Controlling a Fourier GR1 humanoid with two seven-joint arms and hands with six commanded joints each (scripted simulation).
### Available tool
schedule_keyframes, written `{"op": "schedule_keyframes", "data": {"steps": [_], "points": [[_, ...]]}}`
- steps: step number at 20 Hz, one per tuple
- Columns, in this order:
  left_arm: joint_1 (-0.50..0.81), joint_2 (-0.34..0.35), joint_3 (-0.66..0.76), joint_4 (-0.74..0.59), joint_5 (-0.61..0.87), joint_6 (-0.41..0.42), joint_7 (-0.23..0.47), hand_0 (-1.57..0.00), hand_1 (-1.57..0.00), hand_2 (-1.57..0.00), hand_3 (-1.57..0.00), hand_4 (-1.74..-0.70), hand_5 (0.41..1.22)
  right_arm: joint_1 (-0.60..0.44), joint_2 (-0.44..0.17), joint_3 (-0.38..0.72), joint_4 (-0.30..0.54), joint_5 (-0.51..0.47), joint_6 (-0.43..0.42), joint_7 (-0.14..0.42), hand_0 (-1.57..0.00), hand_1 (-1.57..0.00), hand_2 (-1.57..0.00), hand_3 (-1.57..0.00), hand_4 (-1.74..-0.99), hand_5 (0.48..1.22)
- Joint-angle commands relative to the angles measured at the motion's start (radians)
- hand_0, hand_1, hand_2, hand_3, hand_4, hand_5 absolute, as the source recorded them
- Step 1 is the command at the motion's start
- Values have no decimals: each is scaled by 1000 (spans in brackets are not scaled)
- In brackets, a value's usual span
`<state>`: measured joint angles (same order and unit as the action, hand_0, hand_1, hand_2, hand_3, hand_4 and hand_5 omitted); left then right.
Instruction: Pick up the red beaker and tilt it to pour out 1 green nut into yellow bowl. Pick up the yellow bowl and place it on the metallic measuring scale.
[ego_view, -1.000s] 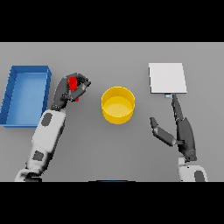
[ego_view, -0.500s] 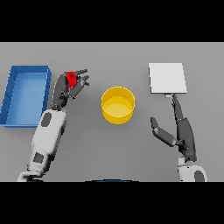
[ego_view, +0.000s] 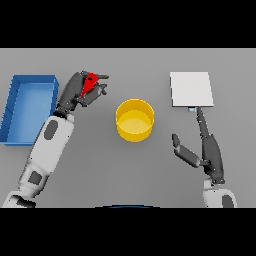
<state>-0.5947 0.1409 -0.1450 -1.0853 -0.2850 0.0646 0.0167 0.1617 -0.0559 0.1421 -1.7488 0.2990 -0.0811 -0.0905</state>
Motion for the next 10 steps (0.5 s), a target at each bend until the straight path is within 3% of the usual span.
{"op": "schedule_keyframes", "data": {"steps": [1, 4, 5, 10], "points": [[3, 8, -21, -12, -15, -6, 16, -1564, -1565, -1565, -1562, -1733, 1117, -1, 0, -3, -1, -6, 3, 10, 1, 1, 1, 1, -1256, 676], [24, 25, -79, -58, -48, -11, 52, -1564, -1565, -1565, -1562, -1733, 1112, -5, 1, 1, 1, -7, 9, 26, 1, 1, 1, 1, -1256, 678], [10, 41, -93, -67, -68, -12, 95, -1566, -1566, -1566, -1564, -1734, 1114, 4, 5, 7, 3, -5, 10, 15, 1, 1, 1, 1, -1254, 680], [-62, 110, -270, -60, -283, -26, 215, -1569, -1569, -1569, -1569, -1739, 1132, -4, 5, 4, -4, -17, 20, 33, 1, 1, 1, 1, -1255, 689]]}}
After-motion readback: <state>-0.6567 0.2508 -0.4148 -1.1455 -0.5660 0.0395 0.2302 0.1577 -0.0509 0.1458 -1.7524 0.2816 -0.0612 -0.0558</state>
